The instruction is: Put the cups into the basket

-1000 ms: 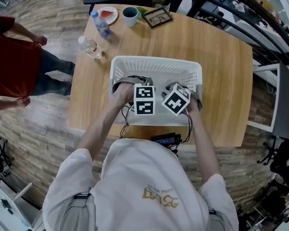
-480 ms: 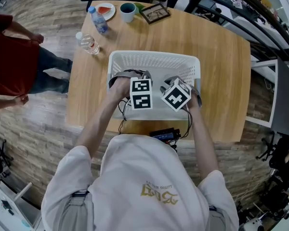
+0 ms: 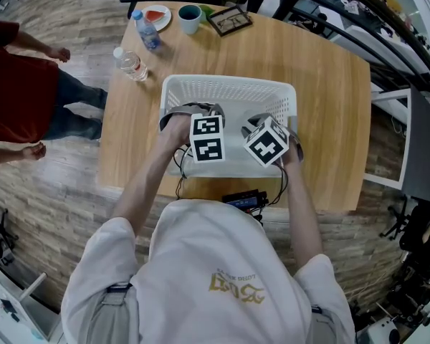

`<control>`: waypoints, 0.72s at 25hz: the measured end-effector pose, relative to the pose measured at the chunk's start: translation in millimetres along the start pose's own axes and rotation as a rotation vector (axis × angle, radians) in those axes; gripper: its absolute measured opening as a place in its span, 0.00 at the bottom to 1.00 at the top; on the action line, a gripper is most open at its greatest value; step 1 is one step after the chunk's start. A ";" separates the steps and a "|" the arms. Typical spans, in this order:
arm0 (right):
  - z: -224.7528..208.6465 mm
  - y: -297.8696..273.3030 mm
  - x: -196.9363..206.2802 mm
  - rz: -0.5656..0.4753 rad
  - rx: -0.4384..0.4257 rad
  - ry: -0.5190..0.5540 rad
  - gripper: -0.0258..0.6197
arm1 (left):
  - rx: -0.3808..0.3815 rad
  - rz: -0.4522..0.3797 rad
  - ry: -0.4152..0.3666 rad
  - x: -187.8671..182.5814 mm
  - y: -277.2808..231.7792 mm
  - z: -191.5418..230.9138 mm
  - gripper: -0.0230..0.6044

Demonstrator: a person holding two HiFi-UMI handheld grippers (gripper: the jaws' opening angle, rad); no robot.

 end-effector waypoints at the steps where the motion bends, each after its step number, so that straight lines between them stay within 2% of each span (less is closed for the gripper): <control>1: -0.4 2.7 0.1 -0.012 0.004 -0.008 0.18 | 0.000 -0.005 0.004 -0.3 1.3 0.6 0.05; 12: -3.9 17.9 2.3 -0.104 0.040 -0.083 0.18 | -0.018 -0.071 0.081 1.6 14.4 2.5 0.05; 15: -6.7 24.7 2.1 -0.143 0.068 -0.096 0.09 | -0.036 -0.090 0.101 2.2 18.5 4.1 0.05; 18: -7.4 33.6 4.0 -0.198 0.086 -0.116 0.06 | -0.057 -0.123 0.132 0.9 24.5 3.7 0.05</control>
Point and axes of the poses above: the fingertips, and each gripper's own axes: y backward along the fingers, z to its left, x out of its underside, the point moved 9 cm from there along y, backward along the fingers, and after that the axes turned 6 degrees about z, right-handed, at the moved point
